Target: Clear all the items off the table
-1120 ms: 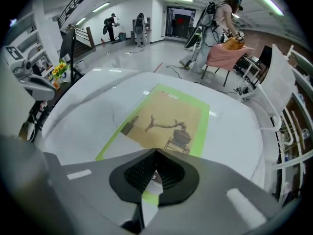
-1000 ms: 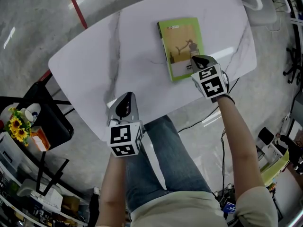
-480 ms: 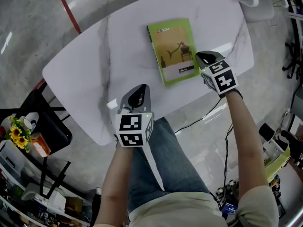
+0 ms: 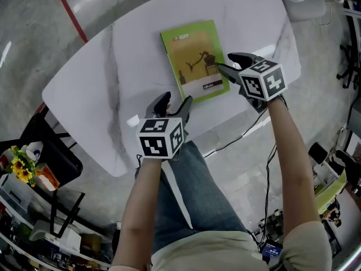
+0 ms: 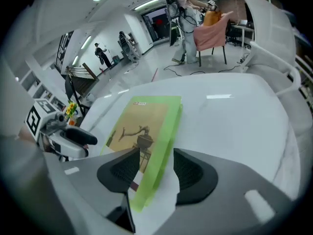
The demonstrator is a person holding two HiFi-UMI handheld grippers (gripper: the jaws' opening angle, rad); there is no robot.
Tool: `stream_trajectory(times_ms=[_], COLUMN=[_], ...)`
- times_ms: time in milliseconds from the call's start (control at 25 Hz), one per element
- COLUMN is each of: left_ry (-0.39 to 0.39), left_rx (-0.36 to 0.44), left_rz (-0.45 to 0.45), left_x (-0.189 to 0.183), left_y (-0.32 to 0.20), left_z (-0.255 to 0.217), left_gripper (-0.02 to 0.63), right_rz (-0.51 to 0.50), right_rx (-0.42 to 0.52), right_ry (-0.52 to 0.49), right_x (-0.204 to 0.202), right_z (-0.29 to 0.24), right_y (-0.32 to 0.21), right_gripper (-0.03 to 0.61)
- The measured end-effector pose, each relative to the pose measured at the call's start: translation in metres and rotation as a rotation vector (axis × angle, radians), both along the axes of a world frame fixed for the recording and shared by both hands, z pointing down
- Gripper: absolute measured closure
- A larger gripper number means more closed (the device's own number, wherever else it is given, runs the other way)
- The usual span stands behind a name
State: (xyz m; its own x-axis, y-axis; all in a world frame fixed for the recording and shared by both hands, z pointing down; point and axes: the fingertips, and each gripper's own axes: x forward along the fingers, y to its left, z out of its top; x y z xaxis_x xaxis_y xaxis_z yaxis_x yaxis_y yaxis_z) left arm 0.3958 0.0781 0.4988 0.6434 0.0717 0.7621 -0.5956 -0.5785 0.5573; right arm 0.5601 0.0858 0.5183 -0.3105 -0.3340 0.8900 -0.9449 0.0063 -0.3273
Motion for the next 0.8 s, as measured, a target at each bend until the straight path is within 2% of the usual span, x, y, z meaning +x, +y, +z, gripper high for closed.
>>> stream_trajectory(times_ms=[160,320,600,720,800], left_ry=[-0.014,-0.011,-0.006,-0.023,-0.051], left_rx=[-0.035,-0.066,-0.103,-0.099,-0.083], left_rz=[0.027,0.037,0.020,0.002,-0.007], left_x=[0.013,0.024,0.034,0.033,0.029], left_y=[0.011,0.018,0.021,0.019,0.016], left_z=[0.016,0.024,0.029,0.031,0.035], left_gripper=[0.263,0.235,0.236,0.256,0.303], right_rz=[0.043,0.043,0.067,0.063,0.077], right_rx=[0.002,-0.005,-0.022,-0.032,-0.035], right_ry=[-0.117,-0.152,-0.185,-0.189,-0.216], right_x=[-0.004,-0.004,-0.006,-0.009,-0.011], right_z=[0.003,0.008,0.019,0.023,0.023], right_y=[-0.010,-0.016,-0.023,-0.023,-0.022], right_gripper=[0.295,0.275,0.284,0.308,0.343])
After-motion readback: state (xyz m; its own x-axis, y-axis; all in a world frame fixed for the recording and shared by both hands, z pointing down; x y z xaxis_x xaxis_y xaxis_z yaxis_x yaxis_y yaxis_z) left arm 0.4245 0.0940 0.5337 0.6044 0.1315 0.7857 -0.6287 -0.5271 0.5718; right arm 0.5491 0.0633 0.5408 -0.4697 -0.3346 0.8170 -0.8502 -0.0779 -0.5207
